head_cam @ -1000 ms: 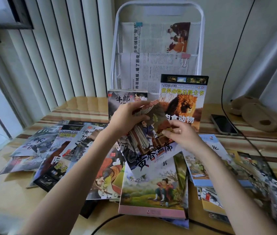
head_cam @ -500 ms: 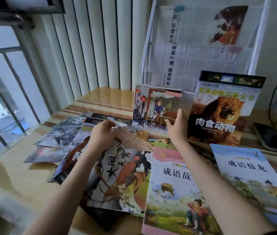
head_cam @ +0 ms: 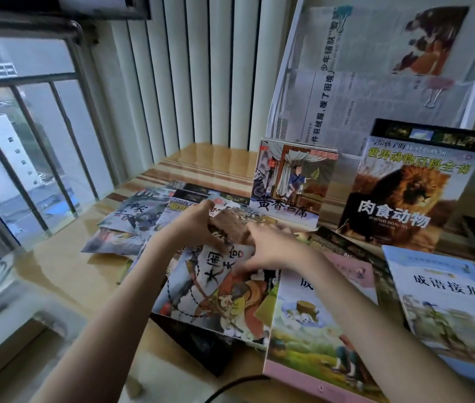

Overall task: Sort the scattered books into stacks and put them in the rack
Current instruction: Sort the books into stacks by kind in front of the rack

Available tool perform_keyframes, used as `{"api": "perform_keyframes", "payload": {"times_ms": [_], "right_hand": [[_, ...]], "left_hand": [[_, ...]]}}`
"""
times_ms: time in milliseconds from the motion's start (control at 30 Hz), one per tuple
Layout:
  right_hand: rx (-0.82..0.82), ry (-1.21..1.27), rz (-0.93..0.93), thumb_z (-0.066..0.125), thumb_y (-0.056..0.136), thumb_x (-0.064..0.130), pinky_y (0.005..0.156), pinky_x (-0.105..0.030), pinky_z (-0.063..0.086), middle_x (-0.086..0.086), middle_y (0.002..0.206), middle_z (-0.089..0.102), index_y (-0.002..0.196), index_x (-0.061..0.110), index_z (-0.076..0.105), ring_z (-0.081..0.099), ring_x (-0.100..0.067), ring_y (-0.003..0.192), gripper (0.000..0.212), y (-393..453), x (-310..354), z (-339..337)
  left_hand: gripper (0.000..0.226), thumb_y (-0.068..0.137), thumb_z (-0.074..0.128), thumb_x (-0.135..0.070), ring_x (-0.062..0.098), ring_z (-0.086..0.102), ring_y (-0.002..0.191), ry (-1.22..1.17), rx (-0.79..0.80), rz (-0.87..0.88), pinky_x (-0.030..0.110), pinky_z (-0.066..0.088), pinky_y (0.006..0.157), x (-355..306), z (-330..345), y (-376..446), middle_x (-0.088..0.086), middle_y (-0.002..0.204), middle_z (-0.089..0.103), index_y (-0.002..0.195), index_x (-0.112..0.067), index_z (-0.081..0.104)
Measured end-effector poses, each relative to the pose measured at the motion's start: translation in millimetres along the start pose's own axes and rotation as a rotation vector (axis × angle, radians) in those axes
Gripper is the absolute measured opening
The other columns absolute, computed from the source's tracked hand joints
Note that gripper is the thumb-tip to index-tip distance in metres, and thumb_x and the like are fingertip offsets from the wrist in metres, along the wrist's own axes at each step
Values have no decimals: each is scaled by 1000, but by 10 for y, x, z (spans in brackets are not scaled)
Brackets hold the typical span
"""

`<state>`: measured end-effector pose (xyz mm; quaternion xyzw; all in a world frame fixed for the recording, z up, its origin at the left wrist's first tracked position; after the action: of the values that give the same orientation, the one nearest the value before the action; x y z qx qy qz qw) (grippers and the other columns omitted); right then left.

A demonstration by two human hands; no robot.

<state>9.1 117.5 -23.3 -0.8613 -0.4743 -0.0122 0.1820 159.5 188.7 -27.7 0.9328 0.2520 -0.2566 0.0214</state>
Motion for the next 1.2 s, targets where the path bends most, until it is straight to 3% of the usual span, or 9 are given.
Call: {"api": "perform_keyframes", "payload": {"times_ms": [200, 367, 467, 533, 633, 733, 933, 1100, 1200], "right_hand": [[-26, 214, -56, 67, 77, 55, 67, -36, 34, 1, 76, 50, 80, 16, 48, 50, -17, 71, 43, 129, -22, -15], [-670, 886, 37, 53, 95, 25, 79, -36, 51, 0, 107, 58, 123, 12, 47, 59, -17, 92, 31, 107, -486, -205], [-957, 962, 59, 43, 100, 28, 103, -36, 39, -4, 137, 47, 142, 10, 33, 47, -19, 122, 47, 82, -696, -374], [-1053, 973, 89, 40, 101, 23, 93, -19, 33, 6, 129, 40, 145, 8, 27, 40, -8, 116, 48, 89, -840, -447], [-1217, 867, 182, 51, 96, 16, 78, -23, 35, 3, 105, 48, 119, 5, 50, 50, -17, 100, 26, 166, -1141, -450], [-1084, 699, 317, 57, 92, 14, 65, -29, 32, -6, 88, 51, 94, 6, 44, 51, -23, 84, 15, 387, -1329, -288], [-1144, 486, 468, 74, 79, 23, 80, -32, 42, -17, 119, 48, 115, 6, 39, 49, -29, 106, 53, 144, -1250, -337], [-414, 378, 302, 58, 86, 50, 62, -29, 40, 6, 101, 57, 103, 24, 56, 55, -14, 84, 31, -292, -1039, -205], [-501, 307, 311, 52, 87, 56, 87, -37, 45, 5, 132, 49, 126, 28, 51, 49, -18, 118, 48, -673, -1076, -104]], "left_hand": [[62, 73, 79, -33, 21, 59, 94, -203, -140, -23, 35, 52, 82, 65, -20, -50, 10, 109, 63, 122, -9, 49], [53, 87, 62, -40, 24, 56, 110, -414, -710, 84, 43, 46, 96, 106, -301, -153, 10, 121, 60, 128, -9, 49], [79, 87, 56, -48, 25, 38, 133, -327, -641, 43, 46, 35, 109, -29, -190, -56, 11, 146, 39, 148, -10, 22], [82, 88, 54, -50, 25, 31, 138, -274, -499, 40, 46, 29, 113, -149, -16, 67, 11, 151, 31, 150, -12, 17], [84, 87, 47, -61, 26, 15, 144, 13, -301, 4, 49, 8, 118, -170, 255, 234, 5, 156, 22, 152, -20, 12], [75, 88, 36, -66, 25, 2, 146, 288, -216, 46, 51, -5, 117, -174, 410, 295, 1, 158, 18, 149, -26, 19], [66, 90, 38, -62, 21, 16, 144, 303, -294, 112, 40, 4, 117, -224, 435, 270, 2, 153, 29, 144, -24, 35], [38, 95, 47, -37, 21, 40, 131, 328, -419, 265, 35, 27, 111, -336, 438, 209, 2, 136, 54, 126, -17, 58], [30, 94, 52, -30, 23, 49, 123, 209, -483, 367, 34, 32, 107, -531, 466, 10, 5, 125, 62, 114, -13, 66]]}}
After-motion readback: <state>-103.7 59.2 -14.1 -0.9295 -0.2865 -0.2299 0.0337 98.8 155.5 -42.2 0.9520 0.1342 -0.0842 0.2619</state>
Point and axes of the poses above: each hand's wrist, its own y-axis towards the middle knuckle, its own z-axis out of the palm, x = y × z, the point moved 4 cm from there along y, towards the middle knuckle
